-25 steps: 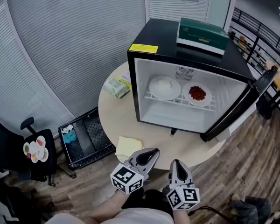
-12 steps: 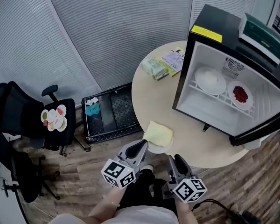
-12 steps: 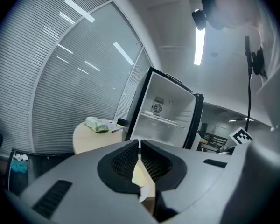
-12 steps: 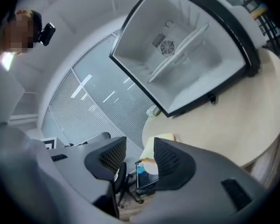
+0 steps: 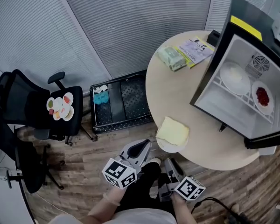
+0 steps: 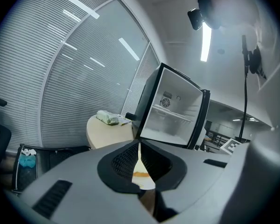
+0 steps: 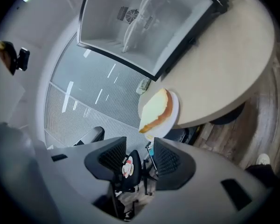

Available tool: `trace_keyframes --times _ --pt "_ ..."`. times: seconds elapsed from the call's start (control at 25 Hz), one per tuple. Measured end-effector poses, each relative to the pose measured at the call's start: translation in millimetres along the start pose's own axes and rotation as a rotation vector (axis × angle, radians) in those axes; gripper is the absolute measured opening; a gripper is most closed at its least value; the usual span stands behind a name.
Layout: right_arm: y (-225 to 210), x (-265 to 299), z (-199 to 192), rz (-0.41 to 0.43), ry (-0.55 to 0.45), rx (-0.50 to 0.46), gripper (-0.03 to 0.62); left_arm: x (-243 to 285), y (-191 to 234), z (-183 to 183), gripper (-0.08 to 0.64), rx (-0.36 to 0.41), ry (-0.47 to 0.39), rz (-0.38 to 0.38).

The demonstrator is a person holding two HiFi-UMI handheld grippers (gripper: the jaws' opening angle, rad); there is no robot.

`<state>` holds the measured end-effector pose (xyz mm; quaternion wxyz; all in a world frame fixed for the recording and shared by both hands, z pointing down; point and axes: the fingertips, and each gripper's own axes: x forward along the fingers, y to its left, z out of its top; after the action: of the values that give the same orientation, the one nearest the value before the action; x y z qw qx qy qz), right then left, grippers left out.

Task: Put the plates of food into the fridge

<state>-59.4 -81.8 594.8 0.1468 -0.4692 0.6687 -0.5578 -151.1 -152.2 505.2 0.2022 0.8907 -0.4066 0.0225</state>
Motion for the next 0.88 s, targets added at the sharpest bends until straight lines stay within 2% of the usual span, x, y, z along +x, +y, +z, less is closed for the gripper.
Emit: trace_keyframes --times 0.16,0.28,0.56,0.68,0.88 --pt "-17 10 -7 -0.042 -0.021 0.104 0.167 2 6 -6 0.005 0.001 0.017 -0.022" --pt "-24 22 -10 -0.032 -0.056 0.201 0.167 1 13 -12 0.005 -0.002 0.038 -0.035" --pt "-33 48 -6 0.007 -0.142 0.329 0.167 2 38 -17 0.005 -0.019 0.062 -0.036" --pt "-41 58 -3 -0.023 -0.157 0.348 0.167 5 44 -18 0.005 -0.029 0.066 -0.045" --pt "-47 66 4 -0.044 -0.206 0.46 0.167 10 52 -17 0.005 -0.05 0.079 -0.047"
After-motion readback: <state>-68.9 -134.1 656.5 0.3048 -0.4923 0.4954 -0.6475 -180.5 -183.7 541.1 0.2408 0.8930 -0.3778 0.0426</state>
